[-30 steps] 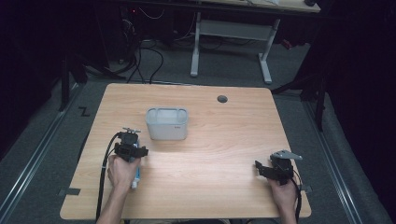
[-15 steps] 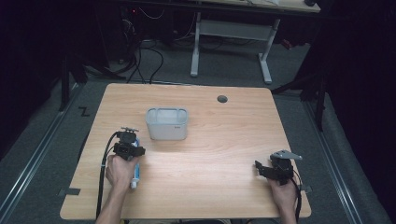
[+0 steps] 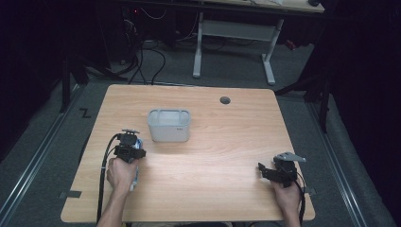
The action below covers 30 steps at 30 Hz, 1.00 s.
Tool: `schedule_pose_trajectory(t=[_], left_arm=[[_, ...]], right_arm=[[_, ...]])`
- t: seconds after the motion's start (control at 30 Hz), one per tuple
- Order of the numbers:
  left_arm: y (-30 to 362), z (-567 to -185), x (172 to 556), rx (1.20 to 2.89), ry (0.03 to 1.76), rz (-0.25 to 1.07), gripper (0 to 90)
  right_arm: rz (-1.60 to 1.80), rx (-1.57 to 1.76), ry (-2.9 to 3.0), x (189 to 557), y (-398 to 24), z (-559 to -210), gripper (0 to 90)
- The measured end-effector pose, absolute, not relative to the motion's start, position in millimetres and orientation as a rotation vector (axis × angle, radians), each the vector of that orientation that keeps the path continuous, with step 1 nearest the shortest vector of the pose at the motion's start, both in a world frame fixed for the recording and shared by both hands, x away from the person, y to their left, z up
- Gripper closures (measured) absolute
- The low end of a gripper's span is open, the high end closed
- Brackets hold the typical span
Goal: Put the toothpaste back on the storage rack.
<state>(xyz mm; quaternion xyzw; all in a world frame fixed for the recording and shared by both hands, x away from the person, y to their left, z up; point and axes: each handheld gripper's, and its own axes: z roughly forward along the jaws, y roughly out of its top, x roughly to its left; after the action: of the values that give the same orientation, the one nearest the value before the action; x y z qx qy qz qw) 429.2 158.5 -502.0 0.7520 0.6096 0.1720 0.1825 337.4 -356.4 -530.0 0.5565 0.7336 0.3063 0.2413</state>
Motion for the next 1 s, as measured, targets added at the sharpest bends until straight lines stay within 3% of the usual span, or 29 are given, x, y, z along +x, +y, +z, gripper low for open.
schedule_pose_trajectory(t=[0.57, 0.77, 1.0], left_arm=[[162.9, -499.9, 432.5, 2.156, 1.705, 0.460, 54.4], [172.4, -499.4, 430.9, 2.122, 1.703, 0.429, 65.5], [173.4, -498.5, 430.9, 2.120, 1.696, 0.402, 71.0]], right_arm=[[0.837, 1.519, 2.007, 337.5, -356.5, -530.1, 27.7], [0.837, 1.519, 2.006, 337.5, -356.5, -530.1, 27.7], [0.836, 1.525, 2.003, 337.4, -356.3, -530.0, 27.7]])
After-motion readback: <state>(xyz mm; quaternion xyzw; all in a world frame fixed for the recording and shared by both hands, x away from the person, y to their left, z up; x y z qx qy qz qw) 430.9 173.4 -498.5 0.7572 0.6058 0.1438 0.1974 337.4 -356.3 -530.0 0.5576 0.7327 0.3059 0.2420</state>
